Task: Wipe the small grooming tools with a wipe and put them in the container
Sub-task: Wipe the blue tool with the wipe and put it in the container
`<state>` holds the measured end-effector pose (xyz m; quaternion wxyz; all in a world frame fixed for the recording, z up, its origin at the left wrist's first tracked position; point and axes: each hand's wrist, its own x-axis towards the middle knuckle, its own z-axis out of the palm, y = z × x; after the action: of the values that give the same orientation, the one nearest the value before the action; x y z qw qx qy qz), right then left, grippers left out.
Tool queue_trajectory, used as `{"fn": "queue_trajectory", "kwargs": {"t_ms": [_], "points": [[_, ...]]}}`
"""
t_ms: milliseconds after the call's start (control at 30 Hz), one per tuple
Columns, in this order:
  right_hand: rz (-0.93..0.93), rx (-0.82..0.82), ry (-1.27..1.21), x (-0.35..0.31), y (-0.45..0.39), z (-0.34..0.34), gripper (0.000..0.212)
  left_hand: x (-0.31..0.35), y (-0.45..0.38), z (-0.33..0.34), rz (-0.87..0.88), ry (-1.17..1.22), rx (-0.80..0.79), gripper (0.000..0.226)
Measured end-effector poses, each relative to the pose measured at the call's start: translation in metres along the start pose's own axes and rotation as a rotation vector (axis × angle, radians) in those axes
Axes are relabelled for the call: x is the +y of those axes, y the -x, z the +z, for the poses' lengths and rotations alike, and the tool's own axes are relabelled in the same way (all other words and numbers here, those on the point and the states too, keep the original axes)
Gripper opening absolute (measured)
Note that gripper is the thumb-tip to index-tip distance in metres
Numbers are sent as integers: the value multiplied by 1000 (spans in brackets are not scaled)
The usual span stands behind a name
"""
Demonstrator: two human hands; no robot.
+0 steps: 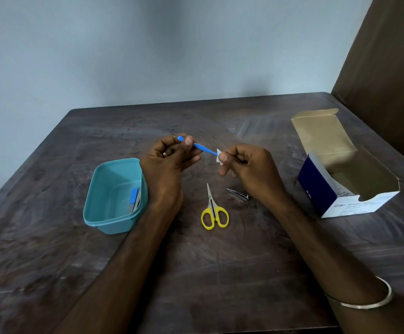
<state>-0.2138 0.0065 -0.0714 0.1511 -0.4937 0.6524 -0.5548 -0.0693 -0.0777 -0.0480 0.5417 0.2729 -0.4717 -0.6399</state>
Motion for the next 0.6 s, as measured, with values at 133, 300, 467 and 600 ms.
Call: {"fn": "queue_trajectory", "kwargs": {"t_ms": [133,300,467,600], "points": [[-10,2,51,0,0,0,15,0,-1,-1,-5,-4,0,9],[-32,-24,56,1,-1,1,20,-2,0,1,20,-19,-13,8],[9,-3,19,-2,0,0,12,-1,0,2,27,-10,-30,14],[26,6,20,1,0,0,9,-2,1,2,35,-13,-21,14]]}}
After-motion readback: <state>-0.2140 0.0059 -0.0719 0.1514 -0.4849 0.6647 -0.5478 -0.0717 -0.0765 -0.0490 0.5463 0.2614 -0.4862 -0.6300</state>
